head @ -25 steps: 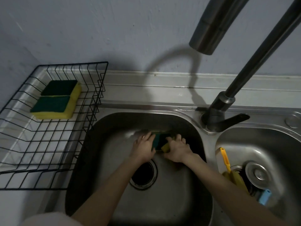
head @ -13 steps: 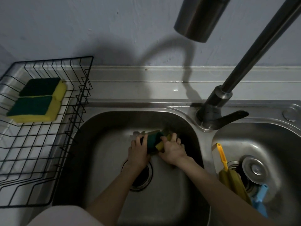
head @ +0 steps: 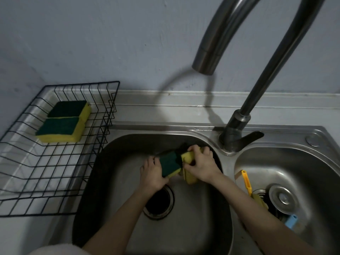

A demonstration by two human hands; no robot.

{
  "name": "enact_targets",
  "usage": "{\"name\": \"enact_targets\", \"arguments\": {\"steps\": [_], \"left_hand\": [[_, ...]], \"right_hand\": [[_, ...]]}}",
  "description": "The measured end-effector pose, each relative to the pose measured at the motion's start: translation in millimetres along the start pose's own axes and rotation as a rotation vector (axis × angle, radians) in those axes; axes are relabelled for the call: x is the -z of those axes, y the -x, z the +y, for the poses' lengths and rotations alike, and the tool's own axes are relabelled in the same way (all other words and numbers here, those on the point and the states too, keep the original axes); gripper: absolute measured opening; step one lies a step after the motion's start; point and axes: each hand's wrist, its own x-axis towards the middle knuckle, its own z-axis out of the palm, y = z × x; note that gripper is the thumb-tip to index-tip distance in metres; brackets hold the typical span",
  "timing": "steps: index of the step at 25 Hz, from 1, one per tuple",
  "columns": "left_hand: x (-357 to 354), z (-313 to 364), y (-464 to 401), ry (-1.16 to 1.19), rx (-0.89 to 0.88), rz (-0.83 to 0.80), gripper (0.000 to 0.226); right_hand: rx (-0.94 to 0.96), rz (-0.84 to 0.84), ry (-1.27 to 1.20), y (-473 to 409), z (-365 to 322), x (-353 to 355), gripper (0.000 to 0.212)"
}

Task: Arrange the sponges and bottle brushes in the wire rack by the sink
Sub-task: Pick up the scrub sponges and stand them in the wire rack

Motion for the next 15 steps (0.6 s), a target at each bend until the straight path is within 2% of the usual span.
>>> {"name": "enact_targets", "arguments": {"steps": [6,15], "left_hand": [[48,10,20,0.059,-0.065,0.107,0.070],[117,23,64,0.084,-0.184,0.324,0.065]], "right_hand": [[0.040,0.105,-0.145,23,-20,33,0.052],[0.227,0.158,-0.067,71,-48,74,0.051]]}}
